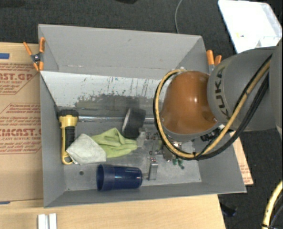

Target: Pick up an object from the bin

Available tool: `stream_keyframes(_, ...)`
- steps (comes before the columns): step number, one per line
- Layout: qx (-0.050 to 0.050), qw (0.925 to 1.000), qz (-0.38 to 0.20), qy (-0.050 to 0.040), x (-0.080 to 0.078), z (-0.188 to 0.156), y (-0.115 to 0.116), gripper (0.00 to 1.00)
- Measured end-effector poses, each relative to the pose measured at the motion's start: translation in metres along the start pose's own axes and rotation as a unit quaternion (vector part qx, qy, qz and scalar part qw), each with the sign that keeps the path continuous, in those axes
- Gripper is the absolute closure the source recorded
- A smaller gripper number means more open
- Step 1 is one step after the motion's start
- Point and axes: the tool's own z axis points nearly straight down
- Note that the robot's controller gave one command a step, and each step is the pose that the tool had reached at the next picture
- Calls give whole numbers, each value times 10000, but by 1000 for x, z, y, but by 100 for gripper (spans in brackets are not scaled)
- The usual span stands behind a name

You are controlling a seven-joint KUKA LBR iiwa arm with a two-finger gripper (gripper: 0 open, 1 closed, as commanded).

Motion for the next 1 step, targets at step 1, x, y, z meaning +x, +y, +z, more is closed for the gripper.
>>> stream_keyframes(1,-2,10000,3,-35,-2,-3,0,0)
